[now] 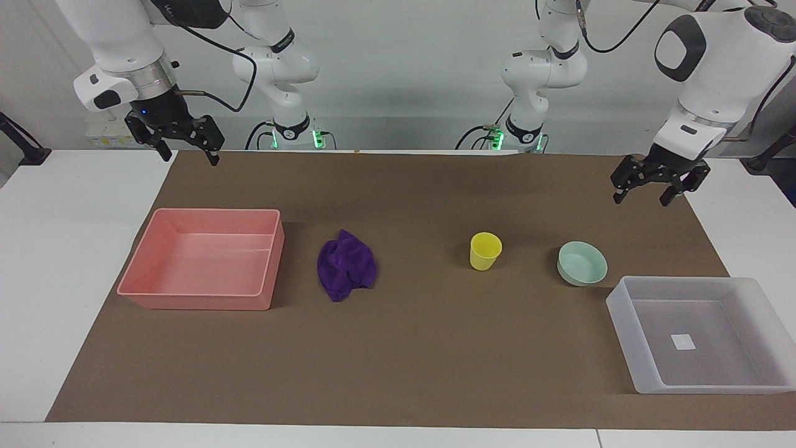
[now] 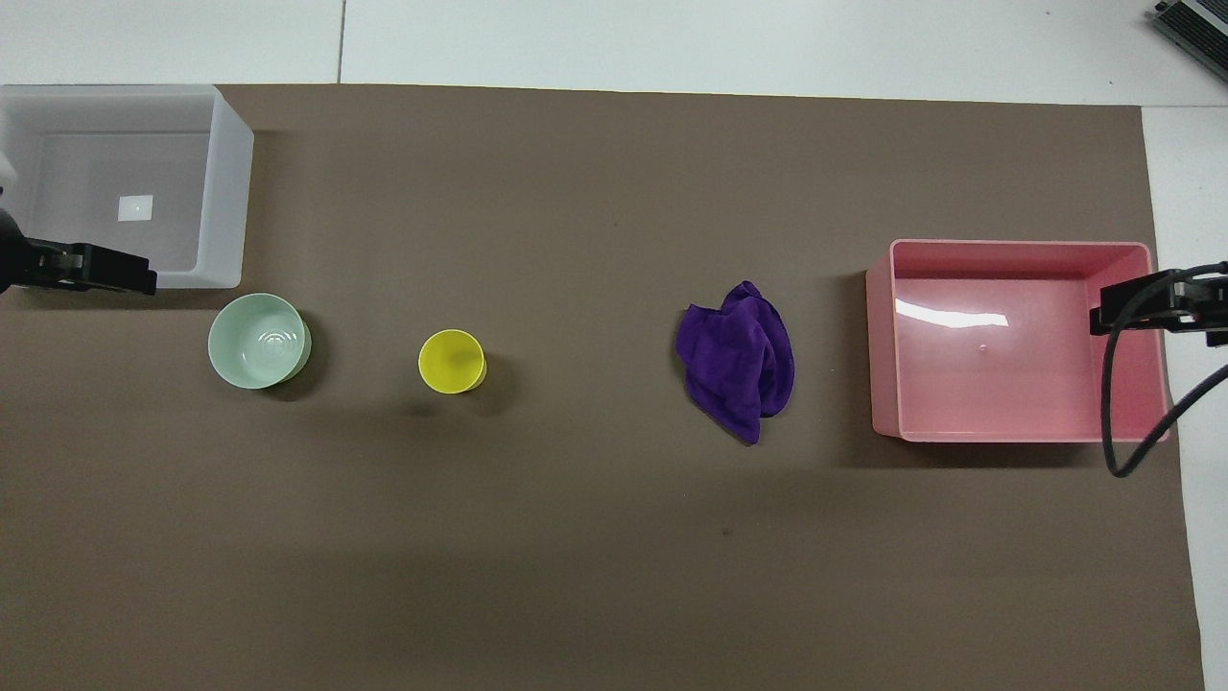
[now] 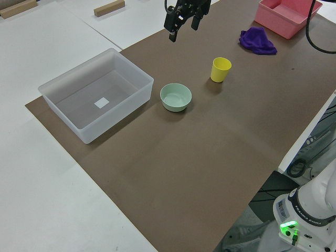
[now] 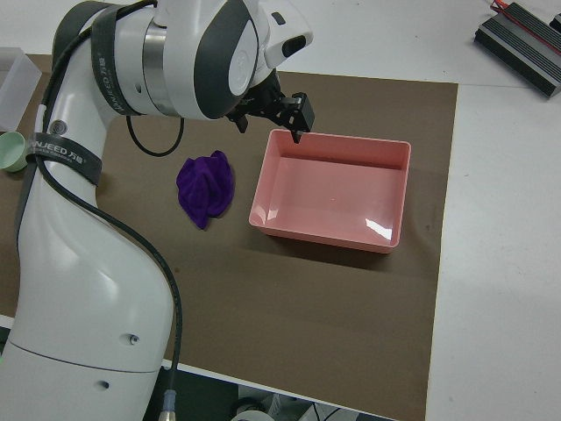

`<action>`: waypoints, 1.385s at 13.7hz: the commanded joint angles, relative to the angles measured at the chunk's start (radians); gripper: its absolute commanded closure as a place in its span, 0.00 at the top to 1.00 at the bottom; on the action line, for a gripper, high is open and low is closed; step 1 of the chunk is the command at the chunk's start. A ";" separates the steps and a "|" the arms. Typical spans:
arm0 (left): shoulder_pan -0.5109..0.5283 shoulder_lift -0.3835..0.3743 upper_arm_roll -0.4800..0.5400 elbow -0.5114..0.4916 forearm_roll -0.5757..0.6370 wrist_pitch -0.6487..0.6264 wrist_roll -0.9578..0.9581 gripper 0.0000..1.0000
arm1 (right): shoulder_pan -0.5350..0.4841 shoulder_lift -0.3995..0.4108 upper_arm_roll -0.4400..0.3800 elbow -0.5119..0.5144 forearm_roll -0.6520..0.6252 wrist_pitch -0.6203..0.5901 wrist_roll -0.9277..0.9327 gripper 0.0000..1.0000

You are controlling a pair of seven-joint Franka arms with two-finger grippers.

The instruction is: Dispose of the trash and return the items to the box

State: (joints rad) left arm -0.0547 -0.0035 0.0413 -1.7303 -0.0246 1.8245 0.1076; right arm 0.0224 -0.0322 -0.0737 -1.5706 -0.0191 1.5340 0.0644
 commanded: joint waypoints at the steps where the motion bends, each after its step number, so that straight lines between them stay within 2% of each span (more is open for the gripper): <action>1: 0.013 -0.015 -0.008 -0.122 0.015 0.128 -0.006 1.00 | -0.012 -0.012 0.008 -0.011 0.002 -0.011 -0.015 1.00; 6: 0.047 0.013 -0.008 -0.319 0.015 0.396 0.000 1.00 | -0.012 -0.012 0.006 -0.011 0.002 -0.011 -0.015 1.00; 11: 0.076 0.091 -0.011 -0.403 0.014 0.580 0.006 1.00 | -0.012 -0.012 0.008 -0.011 0.002 -0.011 -0.015 1.00; 15: 0.076 0.141 -0.012 -0.456 0.011 0.671 0.007 1.00 | -0.012 -0.012 0.008 -0.011 0.002 -0.012 -0.015 1.00; 19: 0.075 0.163 -0.014 -0.492 0.006 0.707 0.006 1.00 | -0.012 -0.021 0.008 -0.020 0.004 -0.014 -0.023 1.00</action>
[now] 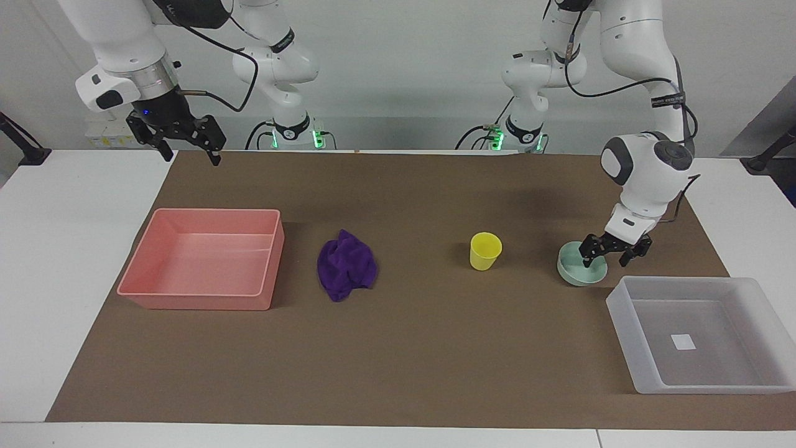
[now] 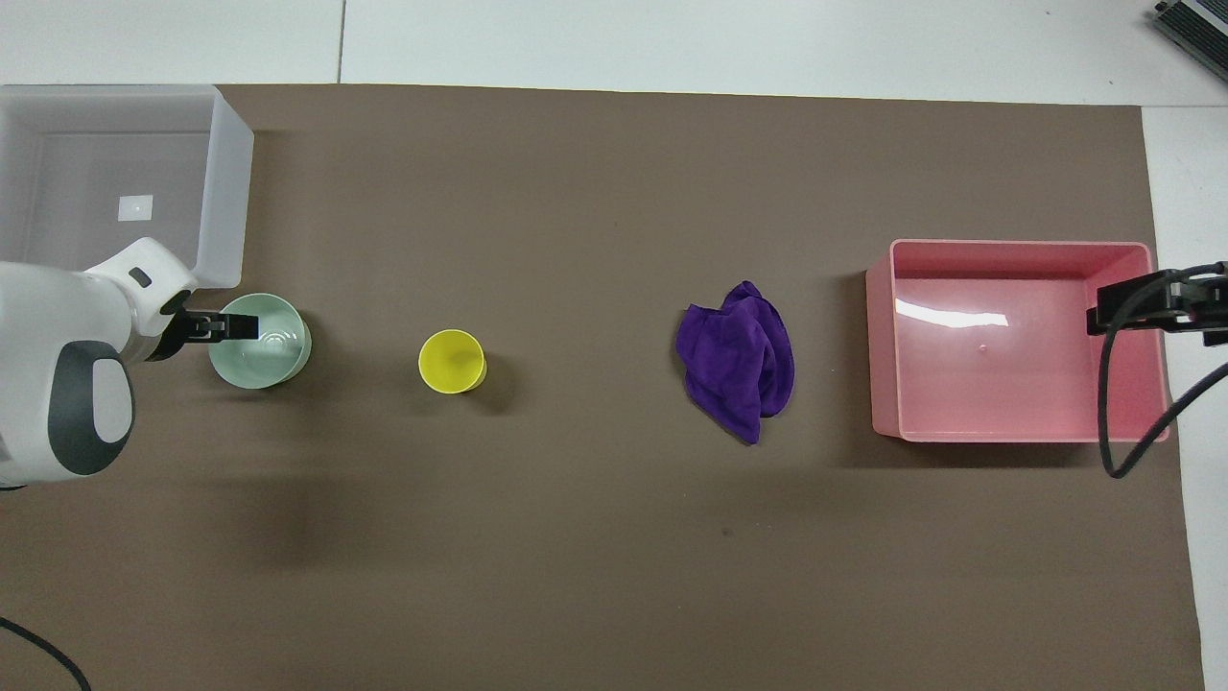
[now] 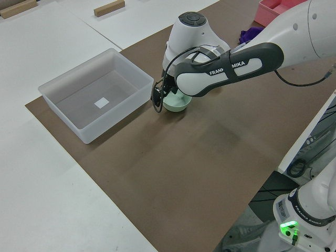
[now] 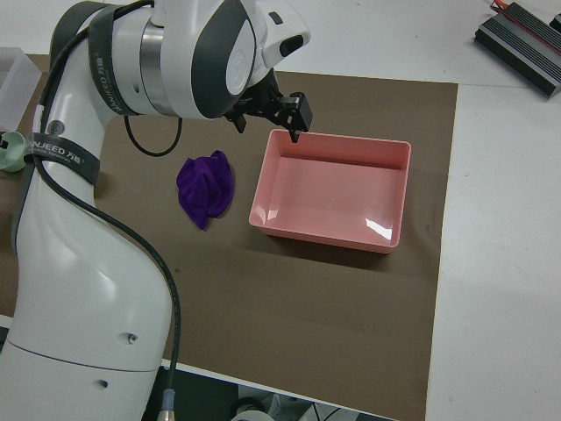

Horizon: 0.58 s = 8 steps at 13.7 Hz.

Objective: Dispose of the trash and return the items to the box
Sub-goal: 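Reach the left gripper down and grasp the pale green bowl rim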

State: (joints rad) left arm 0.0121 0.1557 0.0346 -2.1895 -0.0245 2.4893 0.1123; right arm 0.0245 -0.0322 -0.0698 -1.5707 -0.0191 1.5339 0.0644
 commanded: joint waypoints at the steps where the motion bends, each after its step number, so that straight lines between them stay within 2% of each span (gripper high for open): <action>1: 0.008 0.007 -0.007 -0.035 0.005 0.042 0.000 0.99 | -0.014 -0.037 0.004 -0.058 0.017 0.004 -0.052 1.00; 2: 0.006 0.005 -0.007 -0.035 0.002 0.036 0.000 0.75 | -0.015 -0.049 0.002 -0.087 0.062 0.037 -0.060 1.00; 3: 0.006 0.005 -0.008 -0.033 0.001 0.033 0.000 0.18 | -0.014 -0.061 0.002 -0.119 0.079 0.066 -0.055 1.00; 4: 0.005 0.005 -0.010 -0.030 0.000 0.031 0.000 0.00 | -0.003 -0.072 0.002 -0.152 0.079 0.109 -0.054 1.00; 8: 0.002 -0.007 -0.015 0.003 0.000 -0.025 0.001 0.00 | 0.061 -0.074 0.007 -0.241 0.076 0.257 -0.005 1.00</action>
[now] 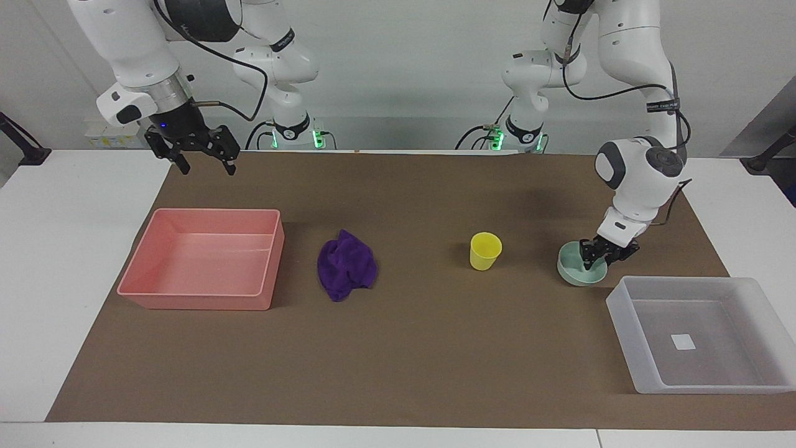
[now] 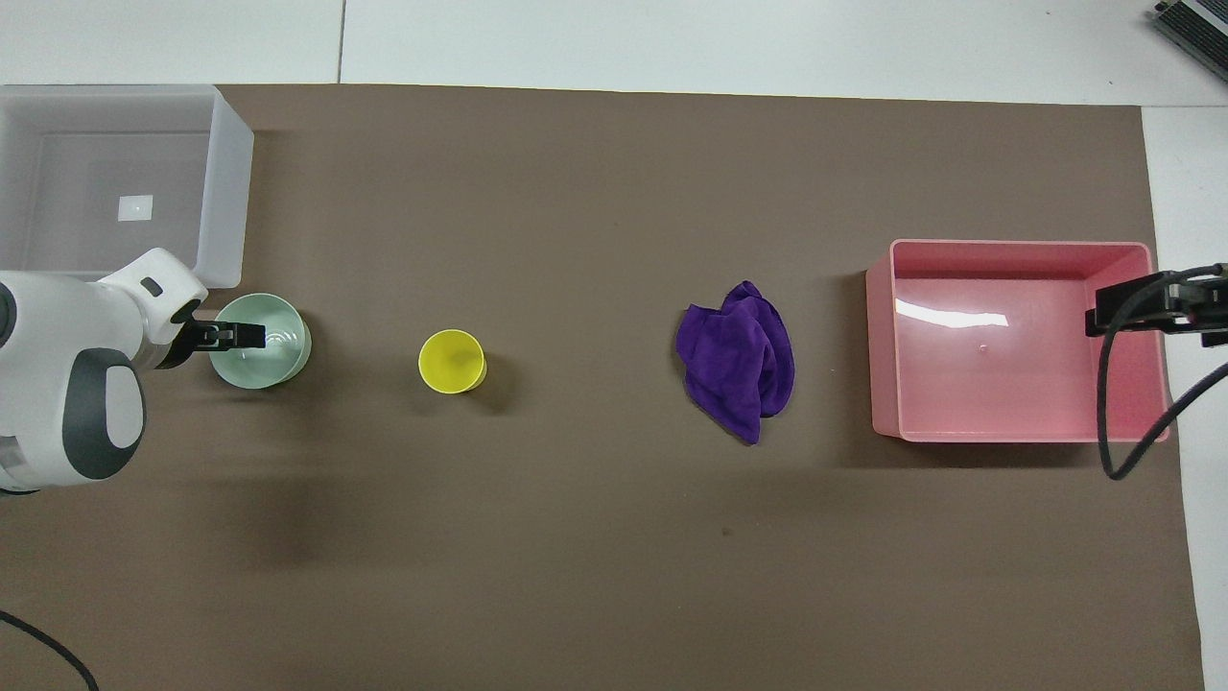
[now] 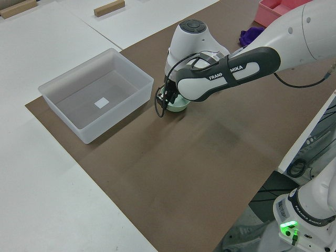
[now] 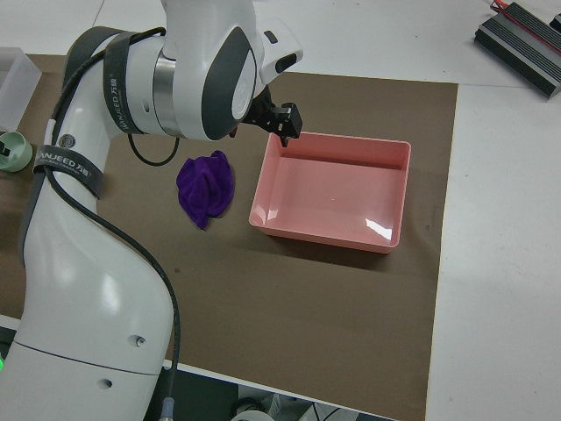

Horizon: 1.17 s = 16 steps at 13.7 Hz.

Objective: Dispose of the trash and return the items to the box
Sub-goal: 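Reach the left gripper down and grasp the pale green bowl rim, then lift the green bowl into the clear bin while the right gripper reaches the cloth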

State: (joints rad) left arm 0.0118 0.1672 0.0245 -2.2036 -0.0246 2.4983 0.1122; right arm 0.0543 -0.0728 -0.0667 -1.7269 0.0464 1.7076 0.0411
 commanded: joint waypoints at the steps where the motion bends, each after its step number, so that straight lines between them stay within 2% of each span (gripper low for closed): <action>1: 0.003 -0.024 -0.003 0.059 0.000 -0.095 0.003 0.00 | 0.063 -0.027 0.004 -0.118 0.004 0.134 0.028 1.00; 3: 0.014 -0.032 0.000 0.167 0.000 -0.212 0.021 0.00 | 0.110 0.004 0.004 -0.145 0.001 0.208 0.084 1.00; 5: 0.017 0.007 0.005 0.313 0.000 -0.306 0.033 0.00 | 0.143 0.045 0.004 -0.146 0.000 0.250 0.098 1.00; 8: 0.039 0.046 0.005 0.413 0.002 -0.340 0.032 0.00 | 0.194 0.106 0.004 -0.171 0.000 0.348 0.109 1.00; 11: 0.092 0.092 0.003 0.475 0.002 -0.329 0.034 0.00 | 0.251 0.142 0.002 -0.264 0.000 0.499 0.126 1.00; 12: 0.111 0.139 -0.001 0.529 0.002 -0.322 0.040 0.00 | 0.268 0.157 0.004 -0.293 0.000 0.550 0.128 1.00; 16: 0.209 0.378 -0.038 0.839 0.003 -0.334 0.050 0.00 | 0.297 0.263 0.004 -0.304 0.000 0.659 0.125 1.00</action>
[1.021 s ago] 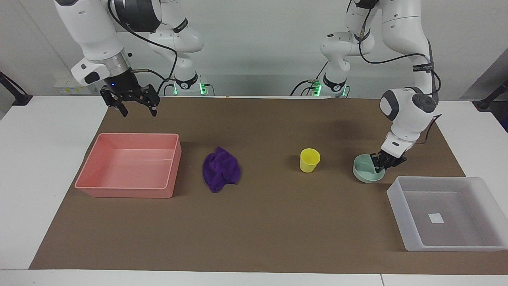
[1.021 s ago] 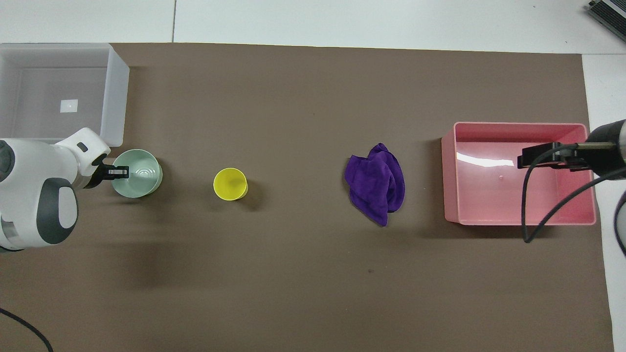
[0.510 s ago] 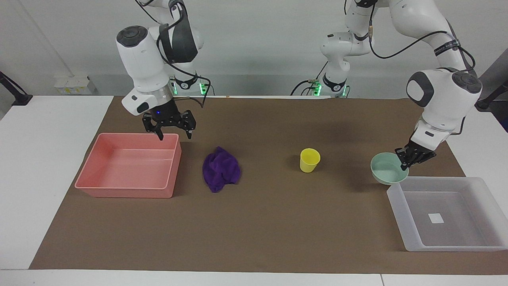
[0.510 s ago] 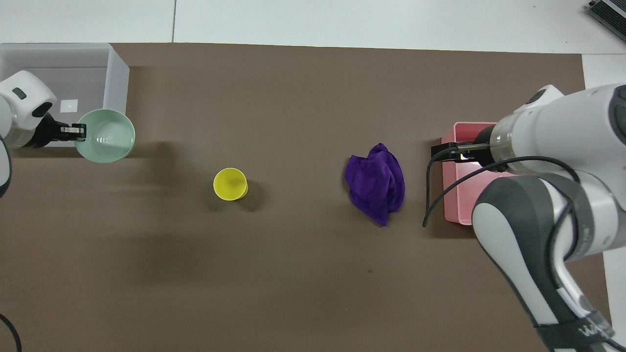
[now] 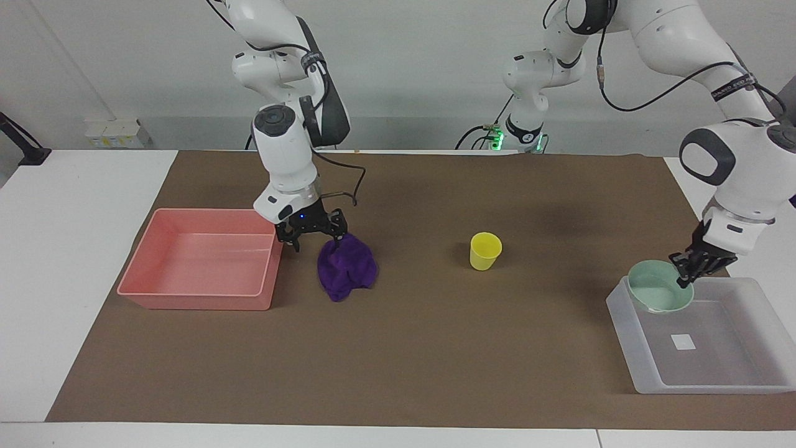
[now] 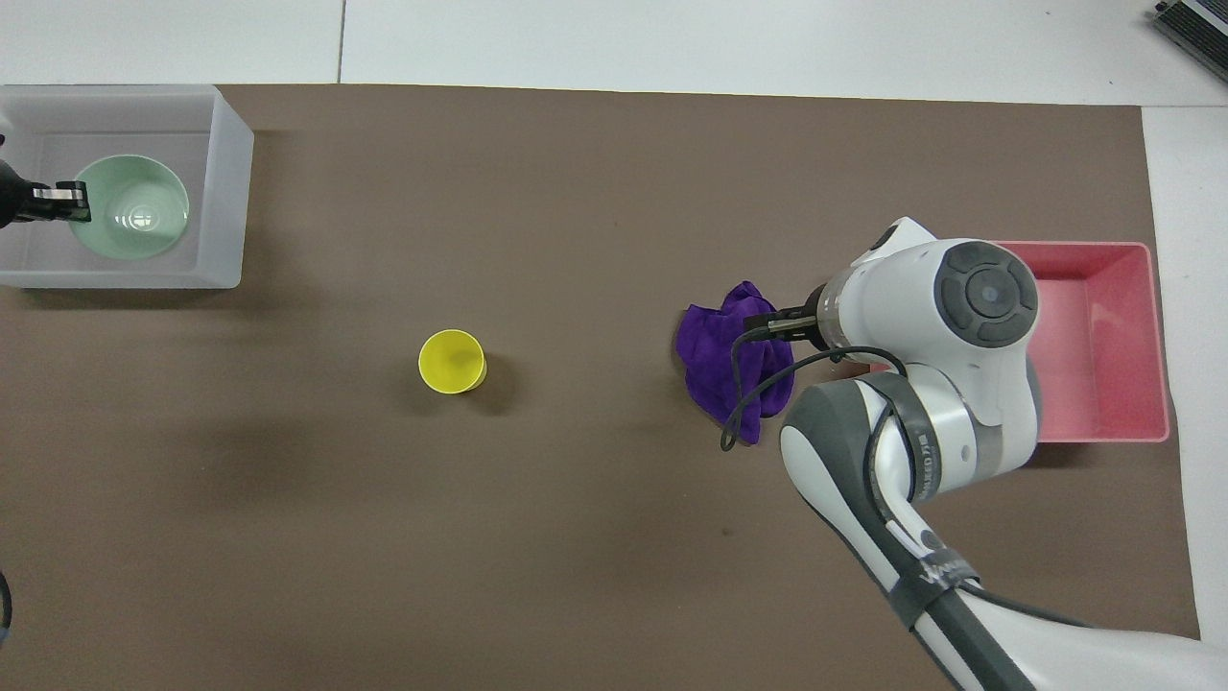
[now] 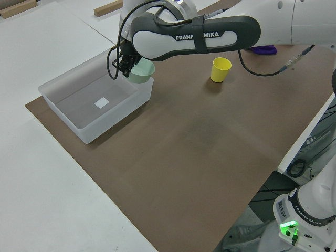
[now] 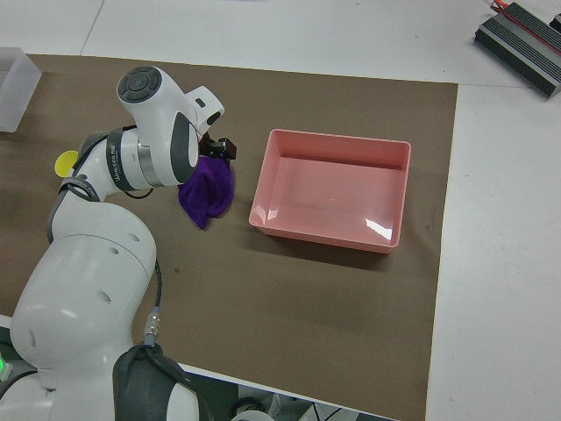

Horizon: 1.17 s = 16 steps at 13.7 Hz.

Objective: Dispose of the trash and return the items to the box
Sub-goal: 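Lift the green bowl into the clear bin while the right gripper reaches the cloth, then grasp the purple cloth with the right gripper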

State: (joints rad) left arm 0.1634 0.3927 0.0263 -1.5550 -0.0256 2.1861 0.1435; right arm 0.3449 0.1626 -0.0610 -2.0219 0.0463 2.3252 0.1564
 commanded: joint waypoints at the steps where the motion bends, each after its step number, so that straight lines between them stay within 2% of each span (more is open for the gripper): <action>1: 0.094 0.200 -0.073 0.249 0.004 -0.020 0.019 0.00 | 0.008 0.049 0.001 -0.012 0.000 0.071 0.005 1.00; 4: 0.169 0.279 -0.134 0.331 0.010 0.000 0.021 0.00 | 0.045 0.104 0.003 -0.034 0.000 0.155 0.005 1.00; 9: 0.180 0.287 -0.126 0.256 0.018 0.099 0.019 0.00 | 0.057 0.123 0.003 -0.060 0.000 0.155 -0.039 1.00; 11: 0.174 0.279 -0.124 0.184 0.015 0.144 0.014 0.00 | 0.051 0.121 0.003 -0.061 0.004 0.125 -0.052 0.06; 12: 0.182 0.275 -0.123 0.146 0.015 0.150 0.014 0.00 | 0.051 0.118 0.003 -0.060 0.004 0.102 -0.031 0.00; 16: 0.203 0.253 -0.123 0.098 0.015 0.156 0.021 0.00 | 0.052 0.114 0.003 -0.048 0.007 0.048 0.022 0.00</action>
State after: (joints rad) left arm 0.3445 0.6813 -0.0919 -1.3987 -0.0251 2.3312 0.1572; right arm 0.4022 0.2936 -0.0617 -2.0682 0.0465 2.4051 0.1613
